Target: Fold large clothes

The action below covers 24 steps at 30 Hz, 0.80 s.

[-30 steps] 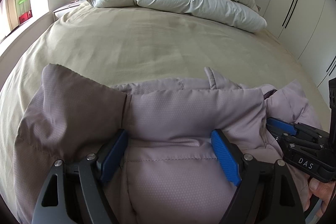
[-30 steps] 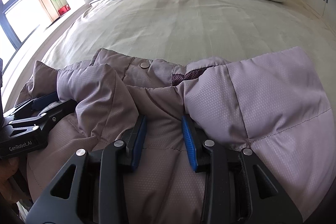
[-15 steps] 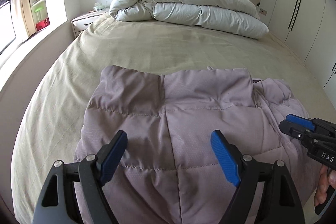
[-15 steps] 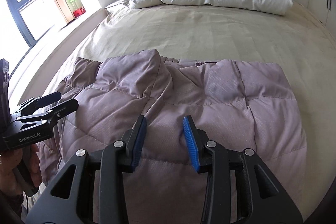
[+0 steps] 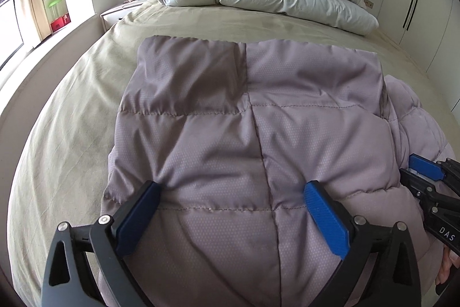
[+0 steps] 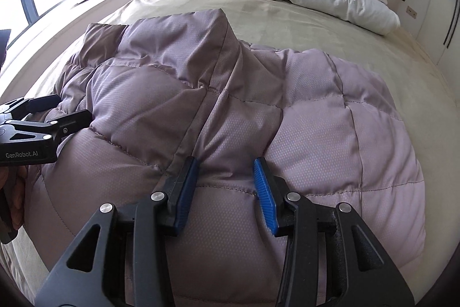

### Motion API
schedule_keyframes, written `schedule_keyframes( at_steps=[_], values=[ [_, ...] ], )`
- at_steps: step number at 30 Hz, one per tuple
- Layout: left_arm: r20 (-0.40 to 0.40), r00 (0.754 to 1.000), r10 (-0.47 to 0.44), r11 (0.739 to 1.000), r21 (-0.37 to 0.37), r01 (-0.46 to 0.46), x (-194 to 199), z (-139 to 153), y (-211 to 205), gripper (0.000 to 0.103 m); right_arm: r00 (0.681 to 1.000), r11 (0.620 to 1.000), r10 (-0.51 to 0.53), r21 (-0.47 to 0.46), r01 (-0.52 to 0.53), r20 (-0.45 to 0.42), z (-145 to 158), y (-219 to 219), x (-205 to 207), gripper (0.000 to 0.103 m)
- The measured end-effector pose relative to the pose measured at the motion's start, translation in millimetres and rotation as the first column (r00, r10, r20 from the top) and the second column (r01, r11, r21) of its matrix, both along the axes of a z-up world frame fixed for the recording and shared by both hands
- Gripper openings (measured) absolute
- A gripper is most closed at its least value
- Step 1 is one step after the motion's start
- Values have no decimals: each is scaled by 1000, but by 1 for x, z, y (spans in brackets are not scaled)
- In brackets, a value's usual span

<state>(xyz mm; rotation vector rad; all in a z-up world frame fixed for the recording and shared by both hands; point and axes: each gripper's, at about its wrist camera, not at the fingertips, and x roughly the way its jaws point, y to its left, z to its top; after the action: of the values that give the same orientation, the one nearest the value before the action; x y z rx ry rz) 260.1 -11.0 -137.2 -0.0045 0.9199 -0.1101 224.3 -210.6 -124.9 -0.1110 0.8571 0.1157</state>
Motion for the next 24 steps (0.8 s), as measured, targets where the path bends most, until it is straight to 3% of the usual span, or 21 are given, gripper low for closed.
schedule_keyframes(
  at_steps=[5,7,11,13,15,18,24],
  values=[
    [-7,1000,2,999,-42,-2,-2,5,5,103,1000,1000,3,15,-3,-2,-1,-4,7,40],
    [-12,1000,18,997,-69,-19,-9,19,12,95,1000,999,5,52,-4,-13,14,-9,5,40],
    [55,998,-23,998,-62,26,-34,46,0,92,987,993,-89,93,77,135,53,-48,-26,47],
    [89,993,-72,997,-22,74,-42,53,-19,92,975,981,-167,124,149,146,58,-78,-33,47],
    [76,990,-119,993,28,118,-39,48,-39,92,970,963,-228,168,213,80,50,-110,-31,47],
    [40,992,-117,993,18,116,-30,30,-50,97,969,948,-244,205,245,-32,18,-137,-31,47],
    [30,994,-103,995,-5,103,-19,15,-50,103,979,967,-204,162,197,28,-9,-136,-38,48]
  ],
)
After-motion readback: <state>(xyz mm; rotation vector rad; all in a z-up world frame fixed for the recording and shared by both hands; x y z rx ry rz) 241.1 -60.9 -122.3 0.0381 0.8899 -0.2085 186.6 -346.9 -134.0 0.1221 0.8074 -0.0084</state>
